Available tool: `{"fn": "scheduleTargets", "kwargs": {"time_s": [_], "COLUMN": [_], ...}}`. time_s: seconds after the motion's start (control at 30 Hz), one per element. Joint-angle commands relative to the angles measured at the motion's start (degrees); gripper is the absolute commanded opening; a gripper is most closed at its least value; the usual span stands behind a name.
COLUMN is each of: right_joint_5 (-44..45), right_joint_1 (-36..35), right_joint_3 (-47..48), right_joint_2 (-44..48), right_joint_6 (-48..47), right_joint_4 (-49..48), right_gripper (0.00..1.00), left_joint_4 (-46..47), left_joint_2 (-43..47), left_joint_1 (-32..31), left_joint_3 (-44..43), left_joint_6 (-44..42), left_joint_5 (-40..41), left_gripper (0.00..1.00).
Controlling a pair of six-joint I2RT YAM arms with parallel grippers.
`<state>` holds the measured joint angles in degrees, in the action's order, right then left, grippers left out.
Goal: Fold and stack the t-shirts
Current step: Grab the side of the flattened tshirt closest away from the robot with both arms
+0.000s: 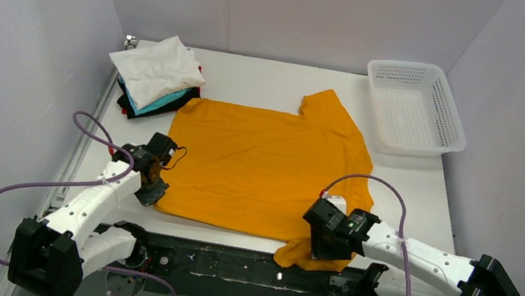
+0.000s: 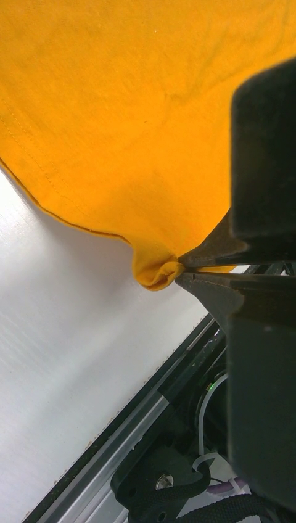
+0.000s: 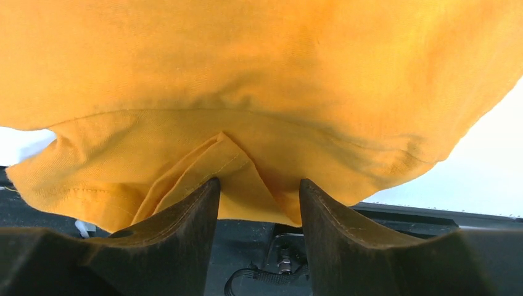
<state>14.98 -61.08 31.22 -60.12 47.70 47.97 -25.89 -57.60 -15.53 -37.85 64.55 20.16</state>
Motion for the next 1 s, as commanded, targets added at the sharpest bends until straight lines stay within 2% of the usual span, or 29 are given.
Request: {"fn": "scheduleTargets", "kwargs": {"time_s": [0.0, 0.23, 0.4, 0.5, 0.6, 0.8, 0.97], "right_joint_5": [-3.3, -13.1, -12.0, -9.9, -7.4, 3.8, 9.0], "right_joint_1": [1.6, 1.6, 1.6, 1.6, 1.5, 1.8, 5.9], "right_joint_3": [-0.6, -1.3, -1.5, -0.6, 0.9, 6.6, 11.7], "right_joint_2": [-0.1, 2.5, 0.2, -1.5, -2.8, 3.2, 8.5], "right_joint_6": [-1.2, -4.3, -4.9, -3.9, -2.3, -2.0, -5.0], "right_joint_4": [-2.5, -4.9, -3.3, -2.6, -1.8, 3.3, 5.0], "right_gripper": [0.56, 0.41, 0.4, 0.32, 0.01, 0.01, 0.01], "left_joint_4": [-7.7, -8.0, -8.2, -8.3, -8.5, -9.5, -9.6], "left_joint_2": [-0.8, -0.4, 0.2, 0.5, 0.7, 1.3, 0.7], "left_joint_1": [0.3, 0.3, 0.3, 0.3, 0.3, 0.3, 0.3], "left_joint_3": [0.3, 0.5, 0.6, 0.6, 0.4, -0.6, -1.9], "left_joint_6": [-0.3, 0.1, 0.3, 0.4, 0.2, -0.2, -0.1], "left_joint_5": [2.3, 2.8, 3.0, 3.0, 3.2, 3.9, 4.0], "left_gripper": [0.0, 0.0, 0.0, 0.0, 0.0, 0.0, 0.0]}}
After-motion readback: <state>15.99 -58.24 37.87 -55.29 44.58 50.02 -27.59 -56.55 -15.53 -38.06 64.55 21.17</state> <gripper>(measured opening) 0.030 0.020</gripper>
